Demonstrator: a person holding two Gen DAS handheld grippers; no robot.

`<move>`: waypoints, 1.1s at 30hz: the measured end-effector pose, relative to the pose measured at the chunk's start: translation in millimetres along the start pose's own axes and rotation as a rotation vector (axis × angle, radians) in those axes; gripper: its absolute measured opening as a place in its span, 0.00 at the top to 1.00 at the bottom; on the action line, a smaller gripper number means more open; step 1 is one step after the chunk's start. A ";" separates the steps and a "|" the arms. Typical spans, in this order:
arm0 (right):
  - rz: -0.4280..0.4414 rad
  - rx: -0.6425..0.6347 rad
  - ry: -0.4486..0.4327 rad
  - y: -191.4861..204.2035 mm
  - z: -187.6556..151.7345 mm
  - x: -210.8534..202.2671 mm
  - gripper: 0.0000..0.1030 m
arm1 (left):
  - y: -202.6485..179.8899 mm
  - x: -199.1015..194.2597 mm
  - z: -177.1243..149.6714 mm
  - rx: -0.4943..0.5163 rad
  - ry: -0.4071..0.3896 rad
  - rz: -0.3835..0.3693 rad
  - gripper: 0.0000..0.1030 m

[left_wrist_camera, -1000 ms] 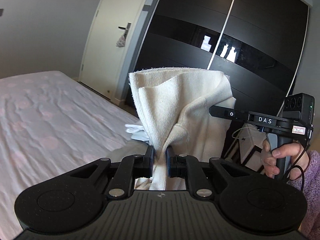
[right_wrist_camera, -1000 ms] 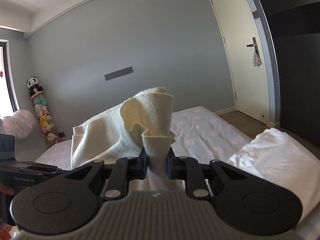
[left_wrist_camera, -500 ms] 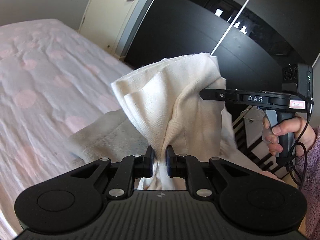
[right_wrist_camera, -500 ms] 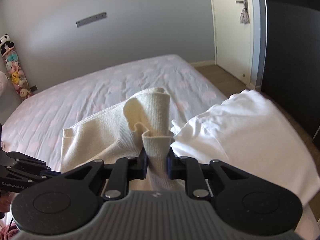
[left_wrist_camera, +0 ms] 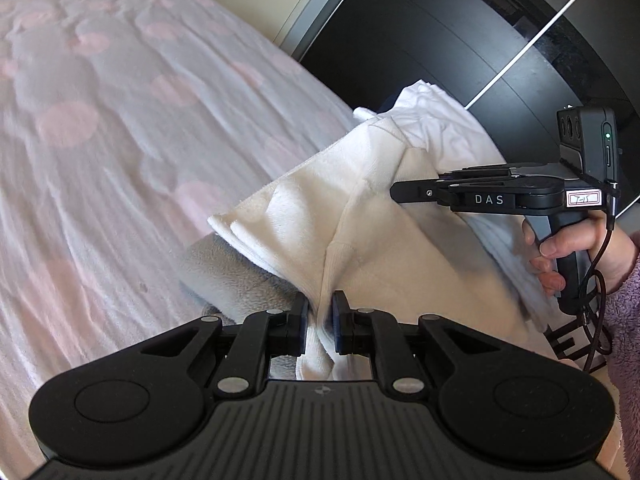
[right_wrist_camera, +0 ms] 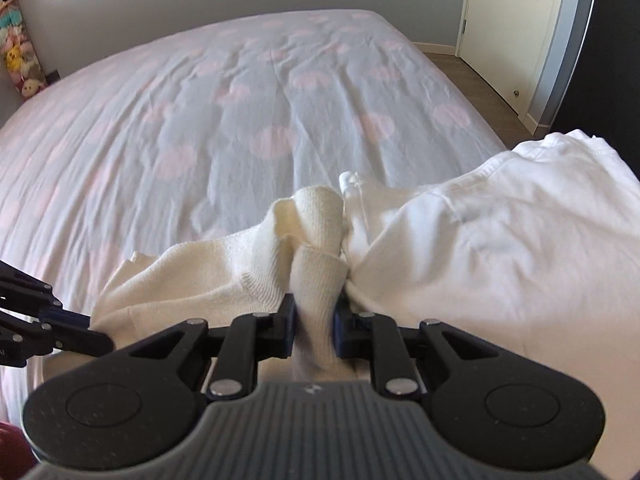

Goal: Fold clothes
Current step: 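Lift the sweater with both tools and carry it toward the white clothes stack, then lower the sweater beside the white stack and open both tools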

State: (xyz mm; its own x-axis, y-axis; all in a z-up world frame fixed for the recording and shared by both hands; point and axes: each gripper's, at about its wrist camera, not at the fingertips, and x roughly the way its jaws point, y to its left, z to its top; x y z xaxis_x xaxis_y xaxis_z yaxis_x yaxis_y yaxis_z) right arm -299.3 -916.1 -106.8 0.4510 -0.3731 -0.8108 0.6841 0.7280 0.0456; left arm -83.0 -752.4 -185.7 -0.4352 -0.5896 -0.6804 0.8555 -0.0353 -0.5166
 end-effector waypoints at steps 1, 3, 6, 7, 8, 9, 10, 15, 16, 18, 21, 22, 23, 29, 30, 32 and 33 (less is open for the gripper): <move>-0.001 0.002 0.001 -0.5 -0.9 3.2 0.80 | -0.1 -0.7 -2.5 0.002 0.003 0.003 0.90; -0.006 0.003 -0.002 -0.8 -2.0 8.4 0.80 | -4.7 -6.3 -6.9 0.012 0.007 0.011 0.90; -0.017 -0.008 -0.011 2.8 -2.5 12.2 0.77 | -10.9 -12.7 -8.4 0.018 0.007 0.030 0.90; -0.019 -0.016 -0.015 5.2 -2.4 12.1 0.77 | -12.6 -14.8 -9.3 0.018 0.001 0.036 0.90; -0.017 -0.021 -0.019 6.8 -2.3 12.2 0.78 | -14.2 -17.0 -10.4 0.018 -0.006 0.042 0.91; -0.011 -0.018 -0.023 7.4 -2.5 12.0 0.78 | -16.1 -19.6 -11.8 0.018 -0.015 0.048 0.91; 0.004 0.003 -0.026 5.3 -3.0 11.3 0.78 | -17.9 -22.1 -12.8 0.020 -0.025 0.053 0.91; -0.030 0.034 -0.007 4.6 0.6 20.9 0.79 | -18.6 -14.8 -10.4 0.012 -0.026 0.091 0.91; -0.050 0.029 -0.003 6.4 1.4 23.8 0.79 | -17.7 -10.5 -9.1 0.009 -0.017 0.103 0.91; -0.079 0.037 0.007 9.0 2.6 27.2 0.77 | -14.7 -3.4 -8.2 -0.020 0.005 0.113 0.91; -0.110 0.017 0.021 17.2 7.8 17.7 0.74 | -15.7 -6.2 -9.0 -0.020 0.003 0.101 0.91; -0.115 0.002 0.003 19.4 9.3 7.7 0.71 | -16.8 -8.5 -9.2 -0.012 0.000 0.098 0.91; -0.119 -0.012 -0.015 21.6 10.7 -2.2 0.65 | -17.7 -10.5 -9.3 -0.005 -0.003 0.096 0.91; -0.080 -0.062 -0.121 35.1 13.9 -40.0 0.75 | -19.0 -9.3 -9.4 -0.001 -0.004 0.104 0.91; -0.091 -0.074 -0.110 38.7 11.6 -34.4 0.80 | -19.6 -8.6 -9.6 0.003 -0.005 0.107 0.91; -0.145 -0.089 -0.092 42.6 6.2 -17.5 0.85 | -18.9 -8.5 -8.8 0.002 -0.005 0.104 0.91; -0.170 -0.087 -0.087 42.6 3.6 -7.7 0.85 | -18.0 -8.5 -8.4 0.000 -0.004 0.100 0.91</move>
State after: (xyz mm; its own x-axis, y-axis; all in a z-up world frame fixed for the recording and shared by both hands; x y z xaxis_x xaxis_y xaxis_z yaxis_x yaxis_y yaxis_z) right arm -271.5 -884.3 -96.5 0.3832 -0.5404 -0.7491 0.7045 0.6955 -0.1413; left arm -97.0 -739.9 -175.0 -0.3464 -0.5937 -0.7263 0.8946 0.0240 -0.4463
